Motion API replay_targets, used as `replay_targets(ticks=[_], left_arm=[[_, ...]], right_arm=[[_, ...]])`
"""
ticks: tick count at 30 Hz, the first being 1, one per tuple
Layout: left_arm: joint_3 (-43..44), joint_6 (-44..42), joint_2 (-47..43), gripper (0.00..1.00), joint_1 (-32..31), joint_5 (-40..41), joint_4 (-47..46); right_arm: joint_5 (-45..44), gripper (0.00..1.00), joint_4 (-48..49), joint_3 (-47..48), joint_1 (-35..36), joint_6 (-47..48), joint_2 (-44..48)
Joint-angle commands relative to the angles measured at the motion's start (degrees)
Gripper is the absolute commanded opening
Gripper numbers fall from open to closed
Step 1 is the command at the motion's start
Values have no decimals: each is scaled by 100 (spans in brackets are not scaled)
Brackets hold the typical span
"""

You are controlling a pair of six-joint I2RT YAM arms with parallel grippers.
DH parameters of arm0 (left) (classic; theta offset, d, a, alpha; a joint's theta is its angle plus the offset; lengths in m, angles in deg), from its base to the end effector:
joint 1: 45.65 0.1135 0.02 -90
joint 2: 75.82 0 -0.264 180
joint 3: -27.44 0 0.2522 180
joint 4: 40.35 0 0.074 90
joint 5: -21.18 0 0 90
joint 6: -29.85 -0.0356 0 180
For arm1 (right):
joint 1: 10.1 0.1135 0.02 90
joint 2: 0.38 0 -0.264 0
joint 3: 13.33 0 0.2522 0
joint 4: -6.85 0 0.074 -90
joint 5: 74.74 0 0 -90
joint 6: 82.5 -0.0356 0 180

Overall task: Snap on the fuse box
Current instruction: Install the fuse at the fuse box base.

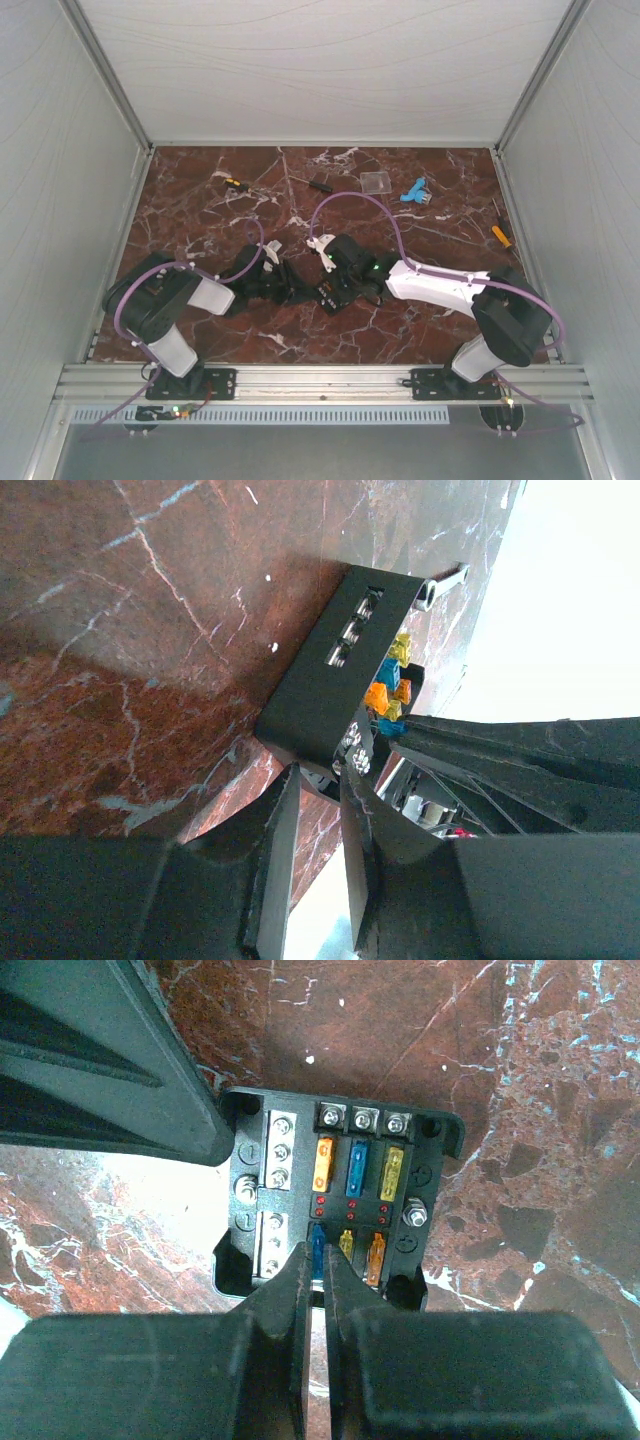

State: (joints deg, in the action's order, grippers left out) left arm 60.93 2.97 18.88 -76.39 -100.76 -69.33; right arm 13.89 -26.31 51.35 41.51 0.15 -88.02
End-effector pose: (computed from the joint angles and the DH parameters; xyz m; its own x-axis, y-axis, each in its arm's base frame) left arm 0.2063 -0.1446 0.1000 -0.9372 -0.3233 -0.1308 -0.0388 0.4695 -0.8821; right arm 0.1885 0.2365 0.1879 -0.6105 -0.5646 -0.5554 -0.7030 0.7093 0.0516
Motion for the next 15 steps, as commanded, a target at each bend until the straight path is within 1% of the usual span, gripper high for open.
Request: replay_targets(ticks=[1,7,11,15], left_arm=[[49,49,-35,23,24,10,-129],[46,43,-56,23,24,44,-90],[58,43,-70,23,24,74,-51],[75,39,-60,23,24,77,-35]], right_arm=[[-18,0,-58,-71,-23,65,52],[-150,0,-285,-118,8,-171,181],[-593,0,-637,50,202,-498,112],[-725,0,-546,76,404,-846,54]])
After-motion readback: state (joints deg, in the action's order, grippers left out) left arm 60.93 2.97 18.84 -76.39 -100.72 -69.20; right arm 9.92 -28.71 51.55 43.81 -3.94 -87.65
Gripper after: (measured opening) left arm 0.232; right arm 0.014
